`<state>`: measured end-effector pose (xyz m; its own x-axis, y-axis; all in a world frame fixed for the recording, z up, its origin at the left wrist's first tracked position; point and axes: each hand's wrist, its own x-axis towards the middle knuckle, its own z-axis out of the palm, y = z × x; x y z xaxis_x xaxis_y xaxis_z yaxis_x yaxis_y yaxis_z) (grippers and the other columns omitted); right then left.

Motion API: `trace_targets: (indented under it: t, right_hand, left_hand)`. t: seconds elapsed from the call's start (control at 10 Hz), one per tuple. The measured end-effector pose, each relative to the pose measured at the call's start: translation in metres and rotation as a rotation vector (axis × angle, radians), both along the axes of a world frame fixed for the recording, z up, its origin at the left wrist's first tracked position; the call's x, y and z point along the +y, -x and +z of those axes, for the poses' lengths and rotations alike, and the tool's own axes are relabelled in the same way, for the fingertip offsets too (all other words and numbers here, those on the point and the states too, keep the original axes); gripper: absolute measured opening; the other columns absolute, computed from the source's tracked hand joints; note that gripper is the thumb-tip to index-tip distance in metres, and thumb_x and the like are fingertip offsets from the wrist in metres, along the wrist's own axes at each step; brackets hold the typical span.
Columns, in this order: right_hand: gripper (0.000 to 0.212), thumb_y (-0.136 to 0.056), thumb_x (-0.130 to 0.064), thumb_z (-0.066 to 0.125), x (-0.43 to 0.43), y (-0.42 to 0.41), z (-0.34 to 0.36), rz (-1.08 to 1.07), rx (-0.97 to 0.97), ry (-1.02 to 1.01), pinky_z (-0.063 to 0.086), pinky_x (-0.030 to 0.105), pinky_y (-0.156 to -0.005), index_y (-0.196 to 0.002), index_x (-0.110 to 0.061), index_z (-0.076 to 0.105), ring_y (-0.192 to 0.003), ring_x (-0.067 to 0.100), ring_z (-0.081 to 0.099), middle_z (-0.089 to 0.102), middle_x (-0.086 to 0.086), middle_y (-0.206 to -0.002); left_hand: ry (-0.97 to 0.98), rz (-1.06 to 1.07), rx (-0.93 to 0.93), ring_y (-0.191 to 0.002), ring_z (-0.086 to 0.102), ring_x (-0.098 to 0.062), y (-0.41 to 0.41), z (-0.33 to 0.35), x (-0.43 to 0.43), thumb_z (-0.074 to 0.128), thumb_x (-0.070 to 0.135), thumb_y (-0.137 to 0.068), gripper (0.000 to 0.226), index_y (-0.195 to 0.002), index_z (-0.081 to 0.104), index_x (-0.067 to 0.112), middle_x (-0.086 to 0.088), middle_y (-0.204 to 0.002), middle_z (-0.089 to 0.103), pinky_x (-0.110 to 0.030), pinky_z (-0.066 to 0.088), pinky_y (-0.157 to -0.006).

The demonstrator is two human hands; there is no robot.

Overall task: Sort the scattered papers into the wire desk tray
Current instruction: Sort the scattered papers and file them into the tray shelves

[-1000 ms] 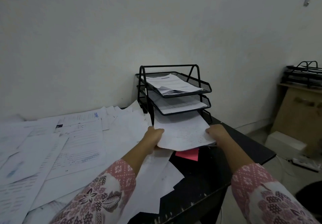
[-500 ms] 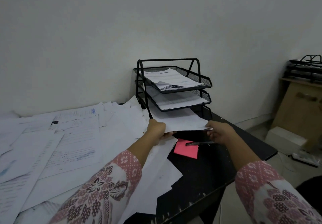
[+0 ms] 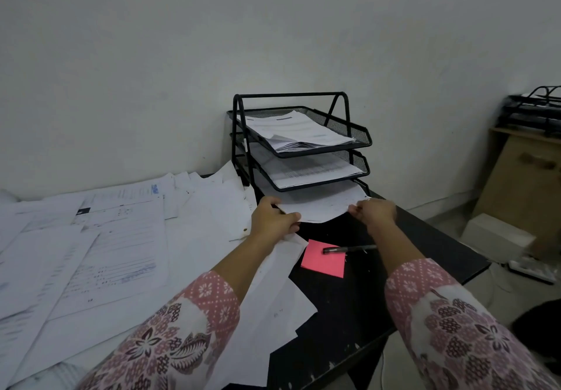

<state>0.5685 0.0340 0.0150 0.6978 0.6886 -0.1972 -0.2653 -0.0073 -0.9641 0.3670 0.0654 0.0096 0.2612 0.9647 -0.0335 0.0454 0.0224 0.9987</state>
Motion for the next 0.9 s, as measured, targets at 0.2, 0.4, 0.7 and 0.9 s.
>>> trace_targets:
  t: [0.2, 0.4, 0.7, 0.9]
  right_hand:
    - [0.033, -0.087, 0.009, 0.050, 0.017, 0.003, 0.005, -0.045, -0.088, 0.045, 0.056, 0.022, -0.058, -0.119, 0.013, 0.051, -0.061, 0.016, 0.057, 0.053, 0.009, -0.075]
    - [0.040, -0.085, 0.010, 0.053, 0.036, -0.002, -0.002, -0.072, -0.102, 0.070, 0.055, 0.031, -0.076, -0.124, 0.014, 0.045, -0.081, 0.022, 0.057, 0.053, 0.019, -0.096]
    - [0.027, -0.088, 0.000, 0.047, 0.034, 0.046, 0.004, -0.100, -0.392, 0.077, 0.056, 0.038, -0.067, -0.115, -0.003, 0.051, -0.069, 0.025, 0.061, 0.057, 0.017, -0.098]
    - [0.014, -0.086, -0.003, 0.050, 0.037, 0.129, 0.007, 0.128, -0.577, -0.010, 0.055, 0.045, -0.080, -0.095, -0.013, 0.049, -0.086, 0.033, 0.062, 0.061, 0.016, -0.098]
  left_hand:
    - [-0.043, 0.022, -0.005, -0.095, 0.065, -0.028, 0.003, -0.005, -0.001, 0.068, 0.004, -0.082, 0.047, -0.123, 0.044, 0.006, -0.003, -0.092, 0.055, -0.034, 0.056, -0.080]
    - [-0.061, 0.032, 0.024, -0.092, 0.065, -0.025, 0.008, -0.003, -0.001, 0.068, 0.003, -0.081, 0.046, -0.121, 0.046, 0.008, -0.012, -0.103, 0.061, -0.036, 0.057, -0.079]
    - [-0.110, 0.013, 0.128, -0.085, 0.065, -0.023, 0.043, 0.007, 0.001, 0.064, 0.005, -0.083, 0.031, -0.111, 0.053, 0.009, -0.005, -0.085, 0.063, -0.038, 0.056, -0.079]
    - [-0.213, 0.112, 0.280, -0.084, 0.065, -0.021, 0.110, 0.009, 0.001, 0.065, 0.010, -0.084, 0.021, -0.104, 0.058, 0.010, -0.003, -0.083, 0.062, -0.032, 0.054, -0.075]
